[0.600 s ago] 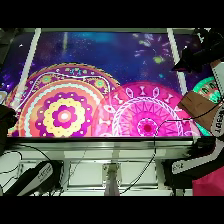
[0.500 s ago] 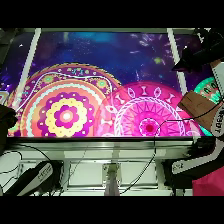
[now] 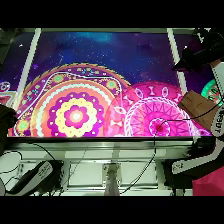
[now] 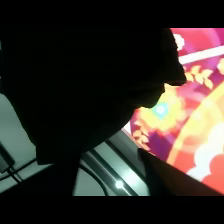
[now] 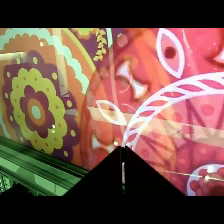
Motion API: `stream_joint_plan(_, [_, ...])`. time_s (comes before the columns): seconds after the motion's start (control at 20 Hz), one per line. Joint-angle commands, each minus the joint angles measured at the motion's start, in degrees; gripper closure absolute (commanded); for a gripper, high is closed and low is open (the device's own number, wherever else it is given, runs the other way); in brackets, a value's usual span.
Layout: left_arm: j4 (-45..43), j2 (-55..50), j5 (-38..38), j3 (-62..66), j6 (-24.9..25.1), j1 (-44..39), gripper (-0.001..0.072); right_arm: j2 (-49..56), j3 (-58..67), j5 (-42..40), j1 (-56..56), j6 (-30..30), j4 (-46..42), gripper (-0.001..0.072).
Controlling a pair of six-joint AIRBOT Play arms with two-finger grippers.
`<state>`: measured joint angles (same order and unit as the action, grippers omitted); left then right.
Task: Fold the clothes and pants, and hang the long-sleeved shirts on hangers.
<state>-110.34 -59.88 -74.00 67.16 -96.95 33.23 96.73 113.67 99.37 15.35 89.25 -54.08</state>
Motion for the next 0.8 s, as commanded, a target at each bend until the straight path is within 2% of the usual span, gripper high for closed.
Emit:
stream_joint_plan(0.0, [-0.24,-0.02,8.2,-3.3,-6.25,6.43,0.0004,0.0,0.0,0.0,-0.04,0.02,0.04,0.0693])
stream_joint_plan(0.1, [0.42,-0.59,10.88,-3.37,-6.8,7.65,0.0004,0.0,0.0,0.02,-0.04,0.02,0.04,0.0693])
stream_joint_plan(0.2, [0.52,-2.1,9.11,-3.37,-6.8,7.54,0.0004,0.0,0.0,0.0,-0.04,0.02,0.02,0.0693])
stream_joint_plan(0.3, [4.48,-4.55,8.61,-3.37,-5.73,7.56,0.0005,0.0,0.0,0.0,-0.04,0.02,0.02,0.0694])
stream_joint_plan(0.4, [8.85,-7.06,9.64,-3.37,0.61,7.34,0.0014,0.0,0.0,0.0,-0.04,0.02,0.02,0.0693])
stream_joint_plan(0.55, [7.02,-9.66,9.51,-3.37,18.01,5.03,0.0012,0.0,0.0,0.0,-0.04,0.02,0.04,0.0693])
stream_joint_plan(0.75, [2.71,-11.58,13.38,-3.34,27.5,0.26,0.0012,0.0,0.0,0.0,-0.04,0.02,0.02,0.0693])
